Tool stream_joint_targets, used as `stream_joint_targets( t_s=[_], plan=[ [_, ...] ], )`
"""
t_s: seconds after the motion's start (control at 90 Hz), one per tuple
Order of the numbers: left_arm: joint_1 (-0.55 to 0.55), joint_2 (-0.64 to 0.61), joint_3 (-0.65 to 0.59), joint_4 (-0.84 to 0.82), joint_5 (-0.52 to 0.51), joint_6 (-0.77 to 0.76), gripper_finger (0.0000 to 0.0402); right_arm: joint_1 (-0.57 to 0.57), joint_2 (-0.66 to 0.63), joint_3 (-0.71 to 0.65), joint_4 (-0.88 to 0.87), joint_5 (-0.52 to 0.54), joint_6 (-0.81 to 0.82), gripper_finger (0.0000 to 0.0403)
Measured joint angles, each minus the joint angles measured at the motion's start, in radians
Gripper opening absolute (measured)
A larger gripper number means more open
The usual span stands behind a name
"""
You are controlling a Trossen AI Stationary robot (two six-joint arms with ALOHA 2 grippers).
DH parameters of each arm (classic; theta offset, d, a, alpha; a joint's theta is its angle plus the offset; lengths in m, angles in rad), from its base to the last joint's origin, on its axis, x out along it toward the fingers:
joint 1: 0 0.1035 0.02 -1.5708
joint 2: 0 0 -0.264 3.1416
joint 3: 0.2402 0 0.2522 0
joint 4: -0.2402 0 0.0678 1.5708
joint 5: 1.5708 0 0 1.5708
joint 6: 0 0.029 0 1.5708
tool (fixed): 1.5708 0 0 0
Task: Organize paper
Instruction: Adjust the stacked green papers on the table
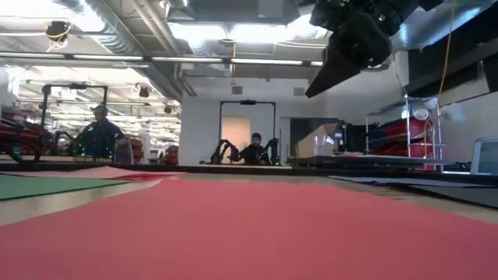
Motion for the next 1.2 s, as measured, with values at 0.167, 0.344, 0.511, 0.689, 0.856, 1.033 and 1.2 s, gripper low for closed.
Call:
stream_joint_targets(
  t_s=[0.167,0.344,0.511,0.689,0.856,1.033,1.2],
  plan=[
    [0.0,0.026,-0.004,-0.029,0.01,0.004,0.0,0.0,0.0,0.0,-0.005,0.0,0.0,0.0],
    [0.002,0.03,-0.004,-0.068,0.011,0.009,0.0,0.0,0.0,0.0,-0.006,0.0,-0.001,0.0],
    [0.002,0.031,-0.004,-0.121,0.01,0.011,0.0,0.0,0.0,0.0,-0.005,0.0,-0.001,0.0],
    [0.007,0.031,-0.004,-0.125,0.01,0.011,0.0,0.0,0.0,0.0,-0.005,0.0,-0.001,0.0],
    [0.011,0.031,0.005,-0.115,0.01,0.019,0.0,0.0,0.0,0.0,-0.005,0.0,-0.001,0.0],
    [0.014,0.031,0.035,-0.105,0.01,0.026,0.0,0.0,0.0,0.0,-0.006,0.0,-0.001,0.0],
    [0.01,0.031,0.027,-0.065,0.014,0.024,0.0,0.0,0.0,0.0,-0.006,0.0,-0.001,0.0]
  ],
)
